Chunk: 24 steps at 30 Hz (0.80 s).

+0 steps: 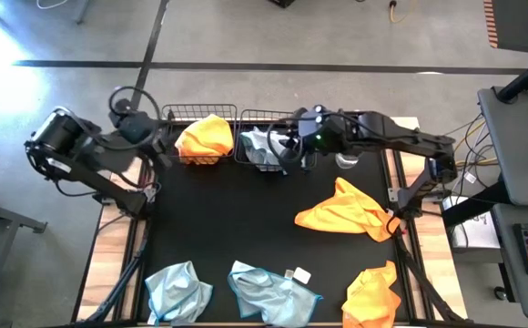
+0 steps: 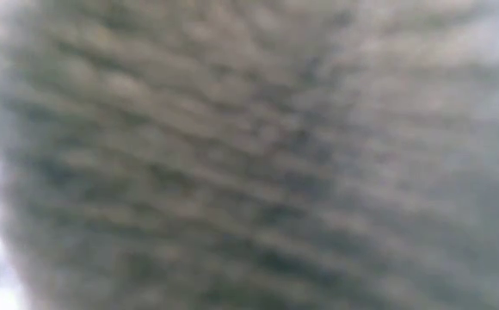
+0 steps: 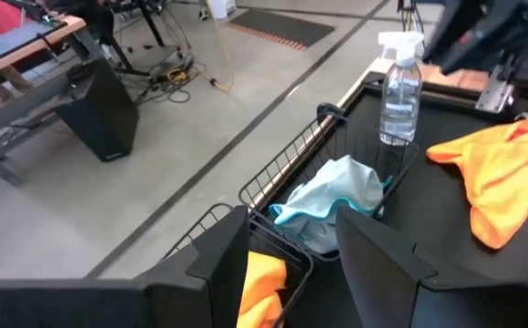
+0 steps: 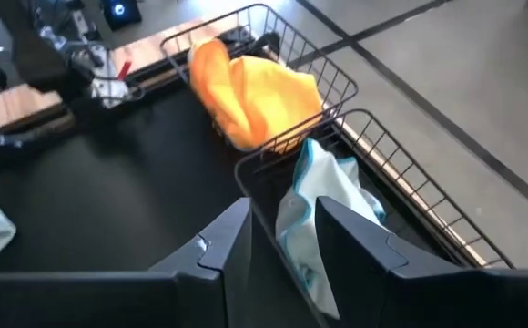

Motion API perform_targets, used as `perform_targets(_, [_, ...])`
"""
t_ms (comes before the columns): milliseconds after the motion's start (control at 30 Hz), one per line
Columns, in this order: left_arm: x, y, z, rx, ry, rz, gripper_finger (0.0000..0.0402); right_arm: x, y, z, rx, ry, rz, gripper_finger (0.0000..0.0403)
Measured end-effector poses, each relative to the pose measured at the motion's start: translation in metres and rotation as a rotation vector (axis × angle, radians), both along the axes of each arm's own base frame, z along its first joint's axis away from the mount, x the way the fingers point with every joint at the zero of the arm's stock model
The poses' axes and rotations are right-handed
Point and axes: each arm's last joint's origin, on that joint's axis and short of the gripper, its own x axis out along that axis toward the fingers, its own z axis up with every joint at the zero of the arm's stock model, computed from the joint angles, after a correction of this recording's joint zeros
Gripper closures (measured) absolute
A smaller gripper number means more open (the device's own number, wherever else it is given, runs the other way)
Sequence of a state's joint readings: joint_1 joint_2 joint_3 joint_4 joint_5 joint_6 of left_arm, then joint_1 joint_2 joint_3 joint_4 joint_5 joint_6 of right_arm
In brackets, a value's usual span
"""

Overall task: Sort microfiber towel by color & place in baskets
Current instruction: Put the yellow microfiber cloth into the left black wire basket

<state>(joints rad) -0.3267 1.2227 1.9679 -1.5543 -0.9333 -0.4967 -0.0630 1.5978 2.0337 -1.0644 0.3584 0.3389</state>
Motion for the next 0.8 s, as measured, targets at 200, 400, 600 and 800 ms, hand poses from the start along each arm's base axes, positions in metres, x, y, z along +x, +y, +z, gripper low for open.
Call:
perform_targets(200, [-0.018,0.006,0.002,-0.013,-0.037,0.002,0.0251,-0.011,0.015,-0.004,0.011,0.119,0.037,0.0284])
perform_targets(400, [-0.024,0.008,-0.02,0.029,0.048,-0.012,0.0251,-0.022,0.025,-0.013,0.042,0.249,0.026,0.029])
perform_targets(600, [-0.034,0.011,-0.059,-0.015,0.039,0.032,0.0251,-0.026,0.033,-0.016,0.065,0.29,0.016,0.0296])
perform_targets(800, [-0.041,0.014,-0.097,-0.11,-0.101,0.074,0.0251,-0.028,0.035,-0.02,0.079,0.328,0.0,0.0297])
